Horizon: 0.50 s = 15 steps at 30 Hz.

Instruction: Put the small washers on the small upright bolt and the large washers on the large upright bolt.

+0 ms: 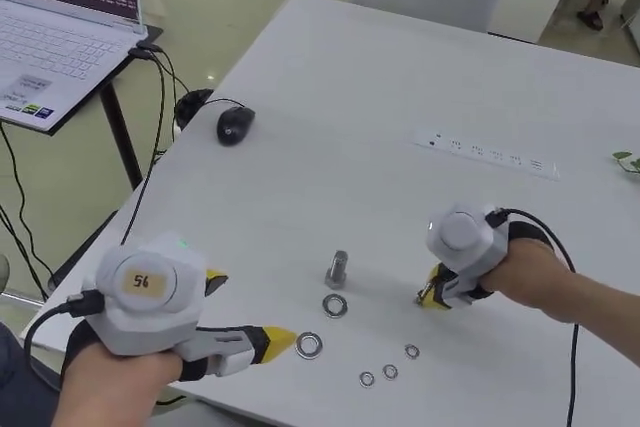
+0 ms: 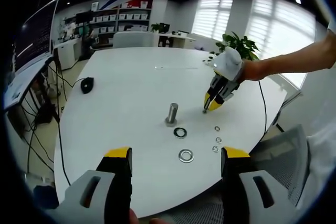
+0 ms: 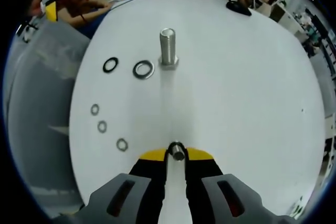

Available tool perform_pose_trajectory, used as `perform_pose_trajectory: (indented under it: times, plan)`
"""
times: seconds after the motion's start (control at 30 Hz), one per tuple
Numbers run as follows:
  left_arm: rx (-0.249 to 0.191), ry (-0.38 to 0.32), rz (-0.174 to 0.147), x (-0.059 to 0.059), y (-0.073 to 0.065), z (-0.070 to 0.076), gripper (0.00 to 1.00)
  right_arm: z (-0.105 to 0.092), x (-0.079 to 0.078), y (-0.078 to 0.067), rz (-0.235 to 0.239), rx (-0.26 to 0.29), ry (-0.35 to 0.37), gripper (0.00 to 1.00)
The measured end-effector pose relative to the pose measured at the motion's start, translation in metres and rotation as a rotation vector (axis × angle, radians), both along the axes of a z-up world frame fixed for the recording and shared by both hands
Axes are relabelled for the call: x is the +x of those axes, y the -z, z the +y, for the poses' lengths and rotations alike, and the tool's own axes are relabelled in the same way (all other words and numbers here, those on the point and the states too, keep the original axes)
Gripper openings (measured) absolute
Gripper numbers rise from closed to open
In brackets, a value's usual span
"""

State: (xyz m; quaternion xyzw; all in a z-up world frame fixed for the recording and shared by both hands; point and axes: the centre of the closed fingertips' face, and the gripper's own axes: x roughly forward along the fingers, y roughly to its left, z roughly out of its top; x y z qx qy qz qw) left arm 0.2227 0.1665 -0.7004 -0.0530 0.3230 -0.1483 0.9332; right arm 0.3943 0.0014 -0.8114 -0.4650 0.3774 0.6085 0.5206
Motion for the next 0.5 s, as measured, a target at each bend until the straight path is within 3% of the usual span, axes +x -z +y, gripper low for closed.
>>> perform_pose_trajectory:
  times: [0.27,0.5]
  plan:
    - [0.0,-0.011,0.002,-0.002,0.0,0.004,0.68,-0.002,-0.005,0.002,0.009,0.003,0.016,0.16]
    - [0.0,-0.01,-0.003,-0.001,0.0,0.003,0.68,-0.017,-0.003,-0.007,0.02,0.048,0.107,0.2]
